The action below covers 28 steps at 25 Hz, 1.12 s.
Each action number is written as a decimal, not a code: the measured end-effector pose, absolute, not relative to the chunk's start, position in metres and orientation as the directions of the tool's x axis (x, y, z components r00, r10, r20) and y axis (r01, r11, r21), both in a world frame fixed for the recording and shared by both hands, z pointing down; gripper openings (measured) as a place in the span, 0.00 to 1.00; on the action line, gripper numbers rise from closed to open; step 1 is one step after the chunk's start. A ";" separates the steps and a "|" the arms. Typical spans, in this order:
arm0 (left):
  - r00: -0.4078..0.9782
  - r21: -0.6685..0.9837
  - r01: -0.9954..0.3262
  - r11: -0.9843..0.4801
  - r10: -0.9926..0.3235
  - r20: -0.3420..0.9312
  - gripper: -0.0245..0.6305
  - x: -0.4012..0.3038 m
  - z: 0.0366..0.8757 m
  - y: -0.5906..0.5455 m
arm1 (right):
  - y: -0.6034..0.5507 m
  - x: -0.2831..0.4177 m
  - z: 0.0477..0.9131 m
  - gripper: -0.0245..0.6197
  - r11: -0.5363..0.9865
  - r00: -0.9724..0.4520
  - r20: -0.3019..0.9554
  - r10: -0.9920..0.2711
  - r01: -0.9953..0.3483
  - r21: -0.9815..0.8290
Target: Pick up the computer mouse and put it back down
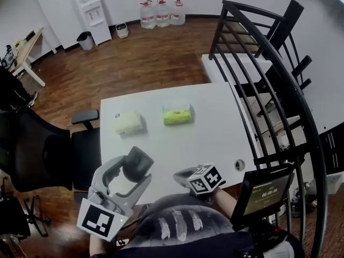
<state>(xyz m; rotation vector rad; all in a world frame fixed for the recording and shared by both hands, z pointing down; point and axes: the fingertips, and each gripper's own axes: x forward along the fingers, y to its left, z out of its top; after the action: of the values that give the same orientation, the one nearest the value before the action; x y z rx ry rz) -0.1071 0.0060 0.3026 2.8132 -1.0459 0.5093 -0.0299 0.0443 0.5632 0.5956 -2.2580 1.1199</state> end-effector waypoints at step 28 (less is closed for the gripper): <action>0.704 -0.060 -0.613 -0.788 -0.579 0.411 0.50 -0.092 0.320 -0.015 | 0.040 -0.014 0.570 0.04 0.529 -0.737 0.661 -0.141 -0.621 -0.579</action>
<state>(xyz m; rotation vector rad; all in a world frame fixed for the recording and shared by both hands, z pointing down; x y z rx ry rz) -0.0925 -0.0146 0.3198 2.8243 -0.9894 0.6390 -0.0139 0.0404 0.5702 0.6162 -2.2199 1.1451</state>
